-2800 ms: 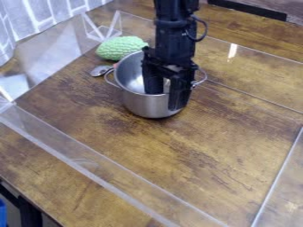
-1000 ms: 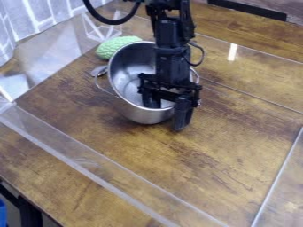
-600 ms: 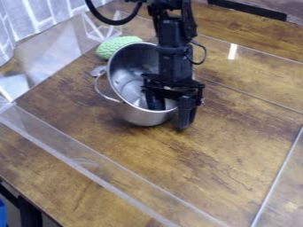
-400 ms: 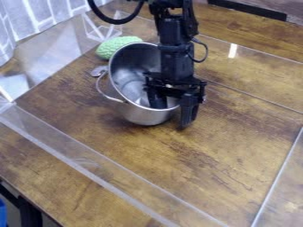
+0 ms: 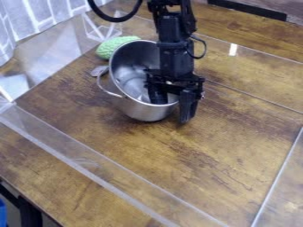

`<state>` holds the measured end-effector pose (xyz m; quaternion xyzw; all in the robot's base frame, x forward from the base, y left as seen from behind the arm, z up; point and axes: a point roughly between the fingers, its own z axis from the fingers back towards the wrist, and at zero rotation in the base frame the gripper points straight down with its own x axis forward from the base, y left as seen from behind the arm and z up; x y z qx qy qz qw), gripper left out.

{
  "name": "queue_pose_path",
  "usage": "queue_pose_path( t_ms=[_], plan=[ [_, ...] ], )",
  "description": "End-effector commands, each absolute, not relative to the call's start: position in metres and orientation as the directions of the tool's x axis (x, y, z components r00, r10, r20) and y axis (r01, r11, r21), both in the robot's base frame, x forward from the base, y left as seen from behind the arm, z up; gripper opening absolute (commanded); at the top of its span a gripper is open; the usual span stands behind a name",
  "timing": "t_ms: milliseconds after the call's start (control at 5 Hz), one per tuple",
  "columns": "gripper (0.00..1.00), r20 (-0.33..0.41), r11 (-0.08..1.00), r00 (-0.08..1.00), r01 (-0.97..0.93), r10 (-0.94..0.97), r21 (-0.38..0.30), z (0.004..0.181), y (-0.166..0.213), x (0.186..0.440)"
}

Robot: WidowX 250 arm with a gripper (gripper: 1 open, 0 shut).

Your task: Move the pink spoon to the left side of the table

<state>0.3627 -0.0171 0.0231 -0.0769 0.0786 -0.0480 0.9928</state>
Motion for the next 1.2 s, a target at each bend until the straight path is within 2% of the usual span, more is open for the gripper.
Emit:
queue_pose_path(
  t_ms=[0, 200, 600, 1000],
  plan=[
    [0.0, -0.122, 0.987, 0.991, 0.038, -0.058, -0.159, 0.034, -0.011, 0.364],
    [0.0, -0.119, 0.987, 0.993, -0.014, -0.005, -0.162, 0.038, -0.018, 0.365],
    [0.0, -0.111, 0.985, 0.993, 0.024, -0.043, -0.169, 0.033, -0.024, 0.37],
    [0.0, -0.105, 0.984, 0.994, 0.026, -0.045, -0.178, 0.043, -0.037, 0.371]
  ],
)
